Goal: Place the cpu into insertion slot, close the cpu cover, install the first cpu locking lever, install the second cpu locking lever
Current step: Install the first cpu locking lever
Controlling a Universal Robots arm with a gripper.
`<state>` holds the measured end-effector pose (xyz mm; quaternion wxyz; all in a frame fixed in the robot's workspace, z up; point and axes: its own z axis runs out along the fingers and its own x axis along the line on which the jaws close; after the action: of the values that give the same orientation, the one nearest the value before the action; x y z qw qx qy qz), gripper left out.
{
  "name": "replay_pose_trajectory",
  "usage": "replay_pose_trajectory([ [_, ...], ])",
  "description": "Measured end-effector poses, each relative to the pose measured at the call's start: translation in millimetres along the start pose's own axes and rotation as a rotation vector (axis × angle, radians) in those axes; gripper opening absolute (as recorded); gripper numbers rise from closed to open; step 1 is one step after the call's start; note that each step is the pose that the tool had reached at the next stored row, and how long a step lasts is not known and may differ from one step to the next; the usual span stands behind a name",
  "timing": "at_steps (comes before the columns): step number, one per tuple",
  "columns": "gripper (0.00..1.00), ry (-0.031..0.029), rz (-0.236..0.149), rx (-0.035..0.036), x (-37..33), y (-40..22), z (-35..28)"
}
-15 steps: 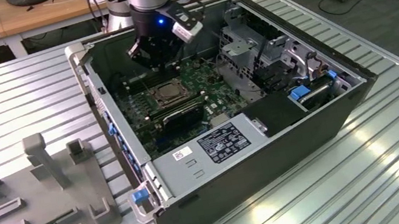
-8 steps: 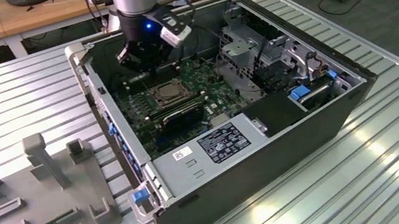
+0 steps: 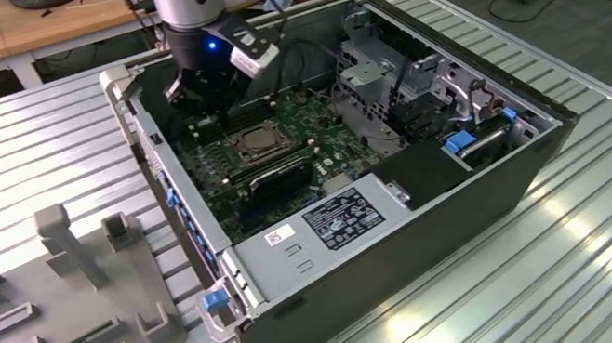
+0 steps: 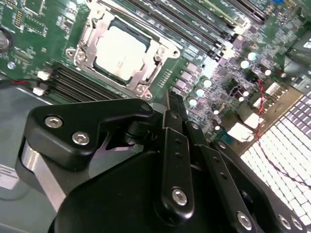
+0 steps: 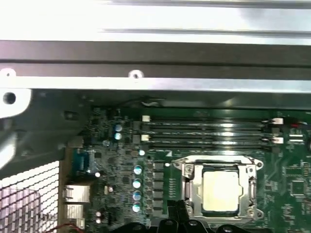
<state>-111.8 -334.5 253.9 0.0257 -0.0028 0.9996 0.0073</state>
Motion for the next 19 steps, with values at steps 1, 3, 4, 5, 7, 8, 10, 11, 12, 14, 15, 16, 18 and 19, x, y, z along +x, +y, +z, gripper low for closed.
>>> replay_pose_trajectory([
  [1, 0.11, -0.0007, 0.0, 0.0001, 1.6, 0.0, -0.1],
  [3, 0.11, -0.0018, 0.0, 0.0001, 4.4, 0.0, -0.2],
  [4, 0.11, -0.0023, 0.0, 0.0, 5.6, 0.1, -0.2],
  [5, 0.11, -0.0026, 0.0, 0.0, 6.7, 0.1, -0.2],
  [7, 0.11, -0.0027, 0.0, 0.0, 8.2, 0.3, -0.2],
  [8, 0.11, -0.0027, 0.0, 0.0001, 9.0, 0.4, -0.2],
  [10, 0.11, -0.0032, 0.0, 0.0001, 11.1, 0.8, -0.2],
  [11, 0.11, -0.0036, 0.0, 0.0001, 12.1, 1.2, -0.2],
  [12, 0.11, -0.004, 0.0, 0.0001, 13.0, 1.7, -0.2],
  [14, 0.11, -0.0046, 0.0, 0.0001, 14.5, 3.2, 0.0],
  [15, 0.11, -0.005, 0.0, 0.0001, 15.1, 4.2, 0.0],
  [16, 0.11, -0.0057, 0.0, 0.0001, 15.6, 5.5, 0.1],
  [18, 0.11, -0.0074, 0.0, 0.0001, 16.4, 8.2, 0.3],
  [19, 0.11, -0.0079, 0.0, 0.0001, 16.6, 9.6, 0.4],
])
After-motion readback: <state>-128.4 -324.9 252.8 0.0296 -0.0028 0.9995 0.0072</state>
